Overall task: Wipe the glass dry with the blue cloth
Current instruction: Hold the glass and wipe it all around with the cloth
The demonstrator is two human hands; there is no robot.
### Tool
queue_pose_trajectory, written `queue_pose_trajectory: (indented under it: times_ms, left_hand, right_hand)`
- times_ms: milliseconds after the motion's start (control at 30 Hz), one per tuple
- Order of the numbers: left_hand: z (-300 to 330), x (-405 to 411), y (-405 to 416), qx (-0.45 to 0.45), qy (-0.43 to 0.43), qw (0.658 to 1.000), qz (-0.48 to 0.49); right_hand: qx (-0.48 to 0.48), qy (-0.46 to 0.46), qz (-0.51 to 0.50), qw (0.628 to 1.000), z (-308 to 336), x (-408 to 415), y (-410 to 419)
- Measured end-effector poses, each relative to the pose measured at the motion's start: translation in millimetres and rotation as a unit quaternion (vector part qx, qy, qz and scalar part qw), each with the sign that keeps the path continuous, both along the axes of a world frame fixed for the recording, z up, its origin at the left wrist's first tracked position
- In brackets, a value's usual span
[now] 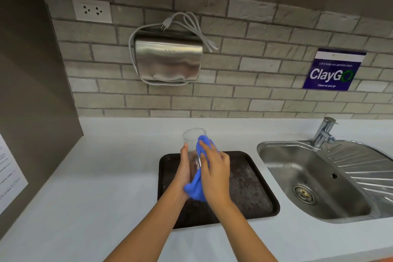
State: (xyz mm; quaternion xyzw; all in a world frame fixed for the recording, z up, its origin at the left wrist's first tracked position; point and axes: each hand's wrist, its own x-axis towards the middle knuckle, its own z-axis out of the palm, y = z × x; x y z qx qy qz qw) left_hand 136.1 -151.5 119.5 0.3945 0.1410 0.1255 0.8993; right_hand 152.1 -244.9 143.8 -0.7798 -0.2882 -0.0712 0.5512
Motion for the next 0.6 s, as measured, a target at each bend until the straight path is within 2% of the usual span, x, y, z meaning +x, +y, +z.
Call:
queue_pose_trajectory:
  times_ms: [67,100,200,267,333,433,500,600]
  left_hand:
    - [2.1,1.0,6.3,0.021,0.002,1.000,-0.017]
    - [1.9,0.6,7.4,0.033,0.012,0.999,-0.013]
    - [-3.7,-3.5,0.4,0.001,0.030,1.000,0.000]
    - [-5.0,-2.6,-4.9,-0.012,0.035,0.999,0.006]
    - [-2.7,-1.4,-3.4,-0.011,0.022,1.000,0.000]
    - [1.2,-0.5,7.2,0.006,0.021,1.000,-0.009]
    - [-2.6,-0.6,10.6,0.033,0.036,0.999,0.005]
    - [-5.3,-2.9,5.0,-0.008,0.045,0.999,0.017]
  right_hand:
    - [-0.018,-0.077,0.000,0.997,-12.9,-13.4,0.4]
    - [-0.008,-0.070,-0.003,0.998,-14.3,-12.0,0.6]
    - [0.057,0.061,0.017,0.996,3.3,15.1,2.3]
    - [0.087,0.093,0.053,0.990,17.5,27.1,2.6]
    - [0.074,0.077,0.051,0.993,15.6,23.9,6.0]
    - [-0.013,0.000,-0.012,1.000,-6.0,-0.7,10.3]
    - [-0.019,-0.012,-0.015,1.000,-13.6,-6.0,10.9]
    - [0.072,0.107,0.036,0.991,-1.5,16.6,8.4]
